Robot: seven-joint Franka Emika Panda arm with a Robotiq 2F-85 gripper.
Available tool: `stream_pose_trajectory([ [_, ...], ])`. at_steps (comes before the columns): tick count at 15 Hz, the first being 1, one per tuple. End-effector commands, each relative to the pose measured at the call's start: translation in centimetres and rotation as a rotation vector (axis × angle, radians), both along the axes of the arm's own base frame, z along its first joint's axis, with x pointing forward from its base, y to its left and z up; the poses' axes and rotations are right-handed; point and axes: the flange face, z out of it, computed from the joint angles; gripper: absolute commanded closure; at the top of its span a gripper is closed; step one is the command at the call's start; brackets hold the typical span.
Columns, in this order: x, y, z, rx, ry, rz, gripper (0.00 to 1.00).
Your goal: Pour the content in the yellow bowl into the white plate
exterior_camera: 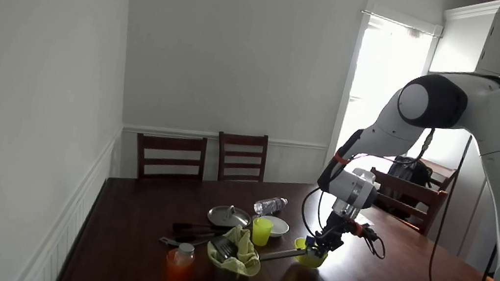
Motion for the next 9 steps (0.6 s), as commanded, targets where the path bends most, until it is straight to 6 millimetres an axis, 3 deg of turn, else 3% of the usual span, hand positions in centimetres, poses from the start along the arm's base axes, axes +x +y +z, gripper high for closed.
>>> stream_pose_trajectory([
  [1, -1.5, -4.7, 5.8, -0.108, 0.015, -0.092, 0.99],
  [3, -0.8, -7.4, 8.9, -0.141, 0.016, -0.156, 0.99],
  [4, -1.2, -5.6, 6.0, -0.124, 0.012, -0.105, 0.96],
  [6, -1.0, -7.4, 8.5, -0.146, -0.002, -0.144, 0.96],
  [9, -0.8, -7.4, 8.7, -0.145, -0.003, -0.152, 0.96],
])
